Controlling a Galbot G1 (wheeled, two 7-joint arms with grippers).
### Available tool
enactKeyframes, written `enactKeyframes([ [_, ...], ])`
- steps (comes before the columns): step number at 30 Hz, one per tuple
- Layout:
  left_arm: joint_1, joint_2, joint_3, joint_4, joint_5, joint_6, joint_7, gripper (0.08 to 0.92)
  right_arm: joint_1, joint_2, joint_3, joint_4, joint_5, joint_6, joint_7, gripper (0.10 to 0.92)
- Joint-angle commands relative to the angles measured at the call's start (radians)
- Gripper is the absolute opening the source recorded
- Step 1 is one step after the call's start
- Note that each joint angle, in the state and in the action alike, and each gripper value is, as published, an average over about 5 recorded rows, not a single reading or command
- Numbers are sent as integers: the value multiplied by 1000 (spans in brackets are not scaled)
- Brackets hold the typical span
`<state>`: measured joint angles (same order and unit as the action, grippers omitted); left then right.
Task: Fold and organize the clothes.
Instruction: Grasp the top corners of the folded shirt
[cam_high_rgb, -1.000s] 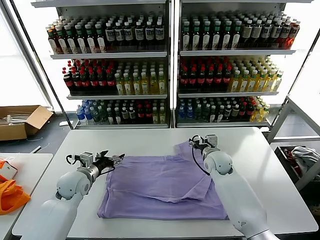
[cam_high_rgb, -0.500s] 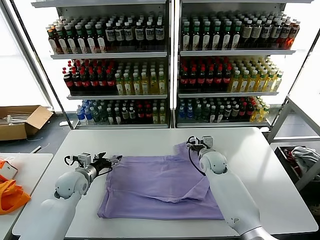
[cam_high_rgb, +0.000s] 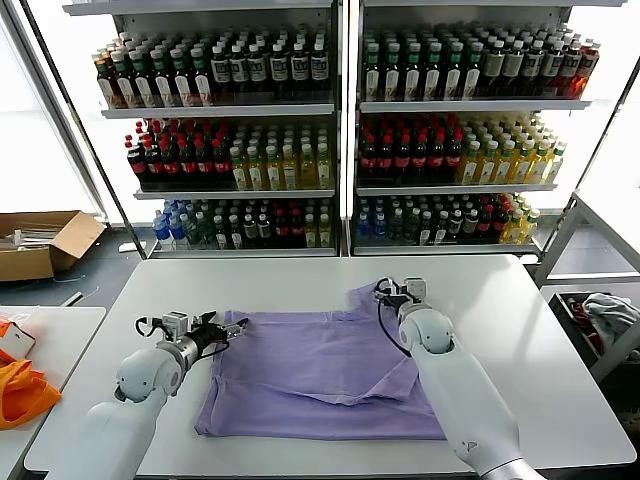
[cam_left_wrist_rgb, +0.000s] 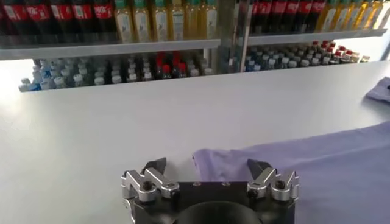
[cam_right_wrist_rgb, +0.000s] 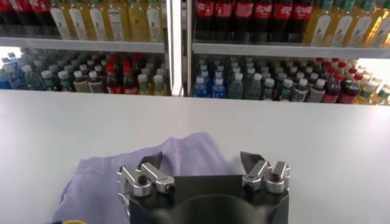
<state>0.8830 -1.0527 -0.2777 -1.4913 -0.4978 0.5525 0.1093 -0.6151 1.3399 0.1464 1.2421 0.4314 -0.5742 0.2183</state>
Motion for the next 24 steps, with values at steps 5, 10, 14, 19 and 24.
enactKeyframes([
  [5, -1, -4, 35, 8, 44, -1, 6, 612, -21, -6, -3, 18, 3, -4, 3, 531],
  [10, -4, -6, 50, 4, 40, -6, 14, 464, -38, -7, 4, 36, -2, -4, -3, 383],
  [14, -14, 0, 58, 0, 25, -20, 23, 352, -72, -6, 21, 67, -33, -2, -22, 270],
  [19, -27, -11, 53, 4, 36, -50, 14, 222, -94, -1, 35, 106, -36, 9, -24, 136],
  [24, -15, -22, 28, -13, 51, -86, 13, 93, -93, 6, 58, 155, -42, 9, -25, 108],
])
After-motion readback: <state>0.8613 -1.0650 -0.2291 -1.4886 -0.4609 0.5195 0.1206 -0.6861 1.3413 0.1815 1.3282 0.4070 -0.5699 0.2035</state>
